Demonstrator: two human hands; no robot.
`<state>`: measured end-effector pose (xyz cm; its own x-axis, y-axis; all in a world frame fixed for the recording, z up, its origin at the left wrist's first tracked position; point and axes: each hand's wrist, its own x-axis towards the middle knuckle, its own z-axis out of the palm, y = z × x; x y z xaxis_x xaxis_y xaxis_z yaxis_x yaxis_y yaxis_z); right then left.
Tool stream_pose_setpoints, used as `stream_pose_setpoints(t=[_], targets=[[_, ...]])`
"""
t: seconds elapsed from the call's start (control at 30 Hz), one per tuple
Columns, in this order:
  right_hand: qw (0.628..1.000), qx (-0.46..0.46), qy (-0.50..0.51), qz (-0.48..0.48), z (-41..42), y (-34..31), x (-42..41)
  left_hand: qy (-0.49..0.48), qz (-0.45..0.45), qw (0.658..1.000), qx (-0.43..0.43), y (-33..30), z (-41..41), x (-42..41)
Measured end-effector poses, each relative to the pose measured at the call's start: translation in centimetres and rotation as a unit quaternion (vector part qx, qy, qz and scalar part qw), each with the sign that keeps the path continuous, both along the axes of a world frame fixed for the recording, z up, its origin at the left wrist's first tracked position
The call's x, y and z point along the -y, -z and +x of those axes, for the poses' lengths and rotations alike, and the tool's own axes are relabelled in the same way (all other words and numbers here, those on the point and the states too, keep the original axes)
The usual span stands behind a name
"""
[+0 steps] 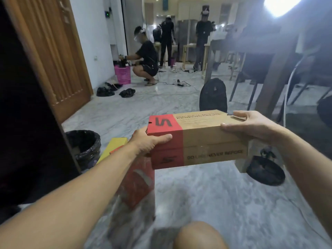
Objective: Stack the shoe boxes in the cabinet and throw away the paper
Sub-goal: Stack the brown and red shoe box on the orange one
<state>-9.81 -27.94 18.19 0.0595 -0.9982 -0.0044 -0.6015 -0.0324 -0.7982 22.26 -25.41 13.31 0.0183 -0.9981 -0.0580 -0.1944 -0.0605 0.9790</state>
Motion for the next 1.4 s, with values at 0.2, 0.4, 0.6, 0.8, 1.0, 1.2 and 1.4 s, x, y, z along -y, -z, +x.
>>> stream_pose_setpoints(t=[0.2,0.4,0.6,0.8,1.0,1.2,1.4], targets=[[0.997,0.019,-0.072,-0.031,5.9,-3.1,-3.3,-0.055,-0.014,0.998,-0.028,-2.9,5.5,-6.8],[0.989,0.021,-0.137,-0.05,12.6,-4.2,-6.3,-0.126,-0.017,0.992,-0.028,-4.6,11.1,-14.4],[0.973,0.027,-0.222,-0.048,19.5,-5.3,-9.6,-0.206,-0.03,0.978,0.013,-6.9,16.8,-22.0],[0.939,0.026,-0.339,-0.057,27.0,-6.8,-13.4,-0.318,-0.088,0.944,0.027,-9.6,22.3,-29.3],[0.902,0.018,-0.418,-0.11,35.0,-9.8,-16.1,-0.481,-0.153,0.862,-0.049,-12.7,26.0,-33.8],[0.862,0.07,-0.478,-0.153,41.6,-13.9,-18.6,-0.708,-0.226,0.664,-0.087,-18.2,28.1,-37.8],[0.829,0.112,-0.518,-0.177,48.3,-16.9,-19.6,-0.775,-0.295,0.551,-0.095,-21.8,30.6,-40.3]])
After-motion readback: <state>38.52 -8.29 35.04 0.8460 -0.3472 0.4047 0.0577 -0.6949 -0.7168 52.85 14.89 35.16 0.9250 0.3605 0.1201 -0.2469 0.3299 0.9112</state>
